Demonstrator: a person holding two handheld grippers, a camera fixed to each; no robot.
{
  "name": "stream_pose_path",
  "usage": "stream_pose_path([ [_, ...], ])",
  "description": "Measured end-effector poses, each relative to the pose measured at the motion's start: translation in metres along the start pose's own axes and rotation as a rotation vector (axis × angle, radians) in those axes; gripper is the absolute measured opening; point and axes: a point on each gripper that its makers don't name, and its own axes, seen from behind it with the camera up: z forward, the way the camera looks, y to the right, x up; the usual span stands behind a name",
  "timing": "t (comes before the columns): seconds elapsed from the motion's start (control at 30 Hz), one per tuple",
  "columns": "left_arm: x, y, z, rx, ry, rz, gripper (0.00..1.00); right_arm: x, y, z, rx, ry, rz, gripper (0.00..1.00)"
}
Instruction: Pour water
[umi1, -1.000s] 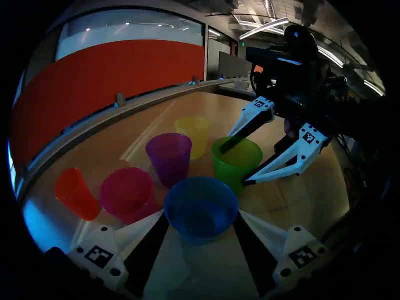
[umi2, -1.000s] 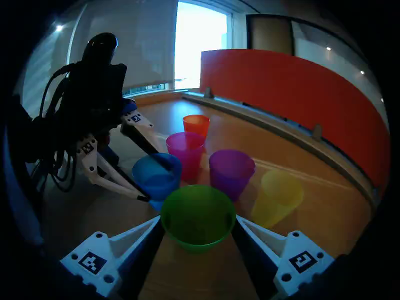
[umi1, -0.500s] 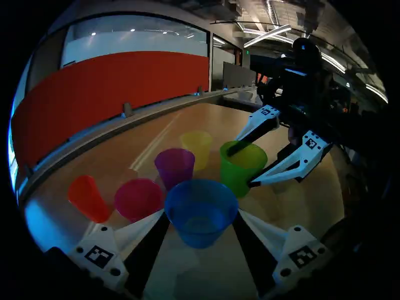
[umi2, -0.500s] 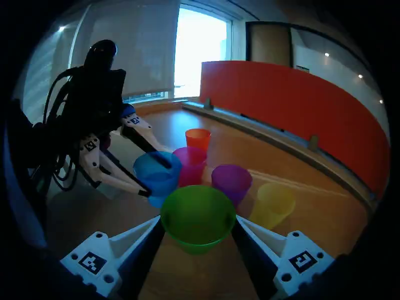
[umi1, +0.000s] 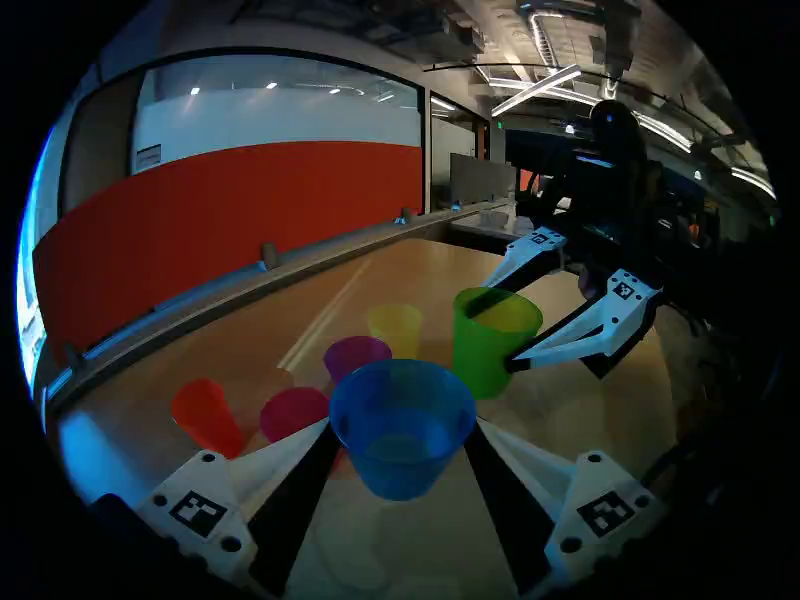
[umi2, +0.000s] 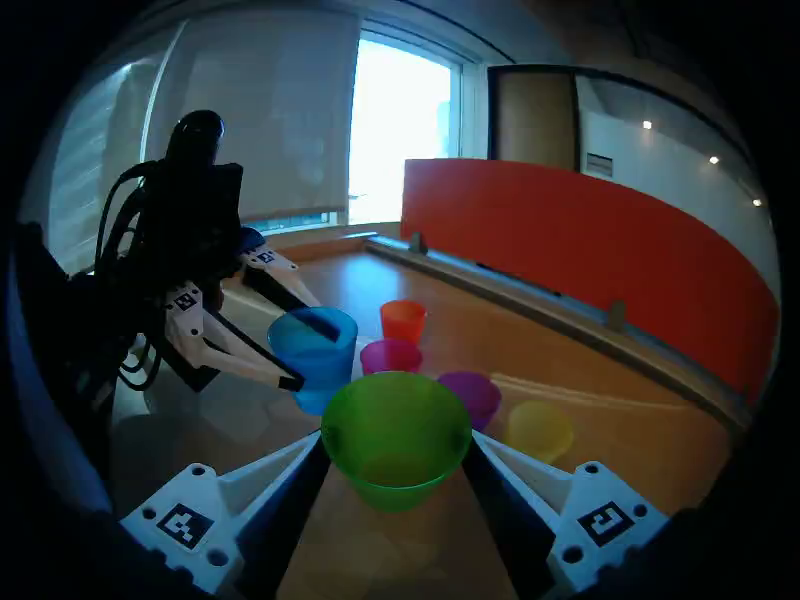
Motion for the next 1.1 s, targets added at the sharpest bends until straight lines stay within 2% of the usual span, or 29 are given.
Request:
stream_pose_path([
  [0.57,0.029,0.001,-0.041,0.044,0.098,-0.009,0.85,0.046,-0.023,-0.017,-0.017,0.128,-0.016,0.92],
  [1.1,0.048,0.003,-0.062,0.064,0.161,-0.012,0.85,0.075,-0.031,-0.024,-0.032,0.227,0.007,0.93],
])
